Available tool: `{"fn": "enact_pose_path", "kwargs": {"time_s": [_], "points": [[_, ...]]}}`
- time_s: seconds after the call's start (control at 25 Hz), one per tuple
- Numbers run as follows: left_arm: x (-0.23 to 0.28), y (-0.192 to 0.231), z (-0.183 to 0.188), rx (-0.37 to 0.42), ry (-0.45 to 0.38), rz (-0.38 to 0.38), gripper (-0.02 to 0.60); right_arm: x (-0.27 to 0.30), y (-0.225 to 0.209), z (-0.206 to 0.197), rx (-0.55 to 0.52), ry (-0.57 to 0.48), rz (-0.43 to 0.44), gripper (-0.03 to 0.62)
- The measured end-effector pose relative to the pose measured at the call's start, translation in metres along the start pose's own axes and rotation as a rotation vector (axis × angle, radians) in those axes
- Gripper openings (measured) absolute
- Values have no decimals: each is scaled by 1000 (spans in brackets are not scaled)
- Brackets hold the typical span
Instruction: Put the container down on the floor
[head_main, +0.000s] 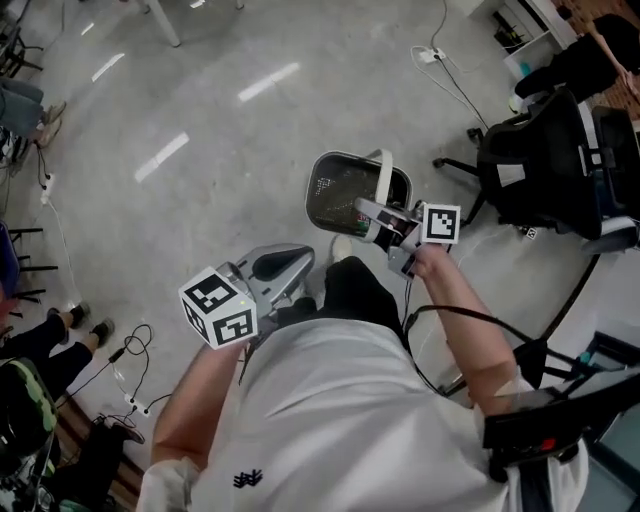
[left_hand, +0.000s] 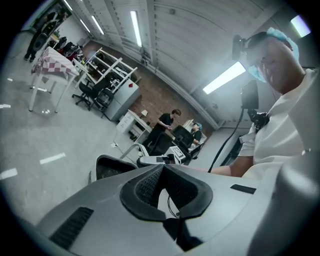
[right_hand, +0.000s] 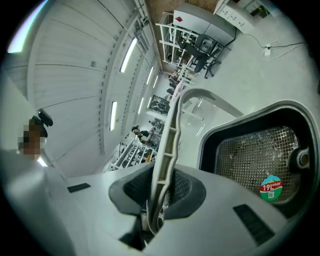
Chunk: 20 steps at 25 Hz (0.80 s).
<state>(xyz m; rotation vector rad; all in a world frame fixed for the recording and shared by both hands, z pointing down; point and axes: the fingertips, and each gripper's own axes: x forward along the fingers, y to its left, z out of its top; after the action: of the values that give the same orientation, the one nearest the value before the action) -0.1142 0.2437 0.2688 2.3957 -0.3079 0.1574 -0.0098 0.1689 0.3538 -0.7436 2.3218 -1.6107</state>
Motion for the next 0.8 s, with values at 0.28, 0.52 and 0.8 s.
{"fn": "enact_pose_path", "kwargs": {"time_s": [0.28,0.52,0.8], "points": [[36,89,53,-65,-30,86,9,79,-92,98,55,39,8,29],[88,176,131,-194,-68,156,9,142,-180,185,115,111,18,29],[162,264,202,-216,-89,152,9,187,-298,264,81,202,-46,29]]}}
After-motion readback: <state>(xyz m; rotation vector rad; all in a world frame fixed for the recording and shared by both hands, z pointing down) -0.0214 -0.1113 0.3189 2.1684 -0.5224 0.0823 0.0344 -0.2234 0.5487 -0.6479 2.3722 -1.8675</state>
